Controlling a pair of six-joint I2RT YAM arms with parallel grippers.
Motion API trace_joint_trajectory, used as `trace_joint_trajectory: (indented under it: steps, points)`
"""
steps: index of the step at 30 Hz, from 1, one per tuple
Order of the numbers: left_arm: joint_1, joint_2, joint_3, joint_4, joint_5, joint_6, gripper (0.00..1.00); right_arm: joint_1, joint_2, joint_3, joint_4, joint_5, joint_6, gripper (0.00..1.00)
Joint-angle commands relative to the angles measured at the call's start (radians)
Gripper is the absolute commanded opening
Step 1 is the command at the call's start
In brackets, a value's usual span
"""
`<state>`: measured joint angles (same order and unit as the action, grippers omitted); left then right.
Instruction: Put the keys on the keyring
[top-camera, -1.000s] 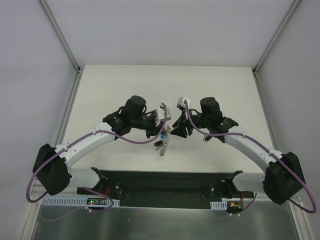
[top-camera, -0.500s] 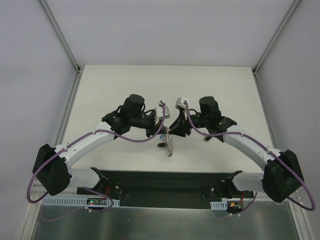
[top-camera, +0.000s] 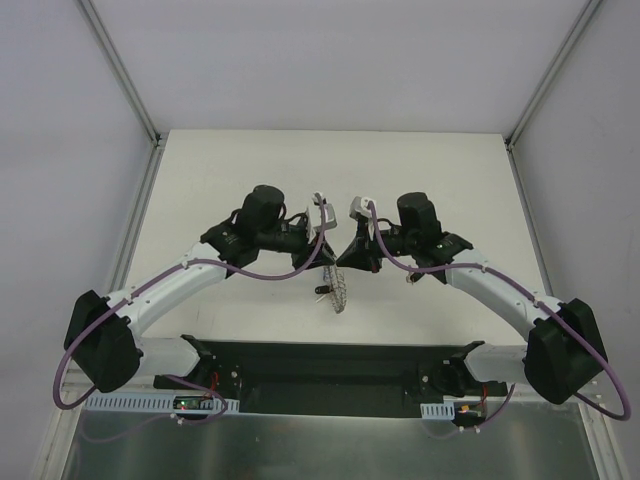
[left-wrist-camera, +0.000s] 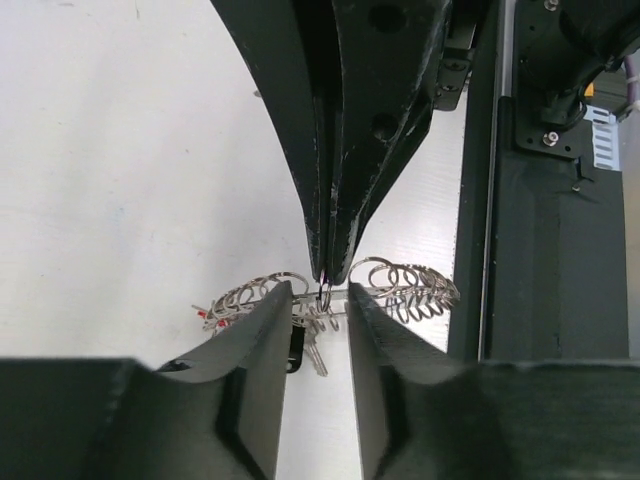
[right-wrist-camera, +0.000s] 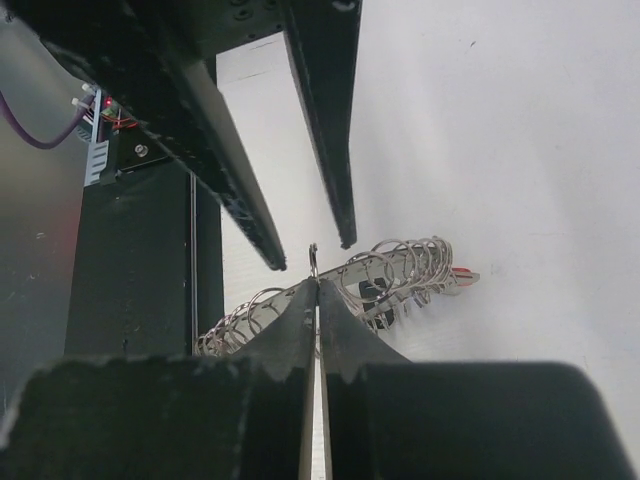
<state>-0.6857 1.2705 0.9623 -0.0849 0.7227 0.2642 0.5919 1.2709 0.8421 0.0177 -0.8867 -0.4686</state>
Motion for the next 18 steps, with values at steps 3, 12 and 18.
trace_joint_trajectory:
  steps: [3,12,18]
  points:
    - [0.003,-0.079,-0.049,0.138,-0.046,-0.028,0.45,0.008,-0.039,0.06,0.03,-0.017,0.008,0.01]
    - [0.037,-0.123,-0.168,0.286,0.017,-0.077,0.42,0.011,-0.07,0.075,-0.013,0.009,0.012,0.01]
    - [0.046,-0.088,-0.146,0.286,0.075,-0.08,0.29,0.011,-0.074,0.094,-0.074,0.014,-0.01,0.01]
